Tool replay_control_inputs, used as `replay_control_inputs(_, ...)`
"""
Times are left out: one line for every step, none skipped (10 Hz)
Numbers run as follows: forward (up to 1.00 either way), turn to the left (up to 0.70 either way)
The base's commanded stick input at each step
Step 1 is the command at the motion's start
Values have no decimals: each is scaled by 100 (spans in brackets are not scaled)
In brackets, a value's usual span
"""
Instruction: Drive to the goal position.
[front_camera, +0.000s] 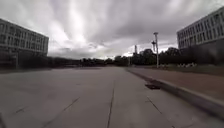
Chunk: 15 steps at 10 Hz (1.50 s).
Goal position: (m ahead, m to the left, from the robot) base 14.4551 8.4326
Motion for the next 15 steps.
replay_control_inputs(70,0)
replay_control_inputs(70,0)
replay_control_inputs(70,0)
replay_control_inputs(70,0)
replay_control_inputs(70,0)
replay_control_inputs(70,0)
replay_control_inputs(70,0)
replay_control_inputs(70,0)
replay_control_inputs(70,0)
replay_control_inputs(70,0)
replay_control_inputs(70,0)
replay_control_inputs(70,0)
replay_control_inputs(70,0)
replay_control_inputs(70,0)
replay_control_inputs(70,0)
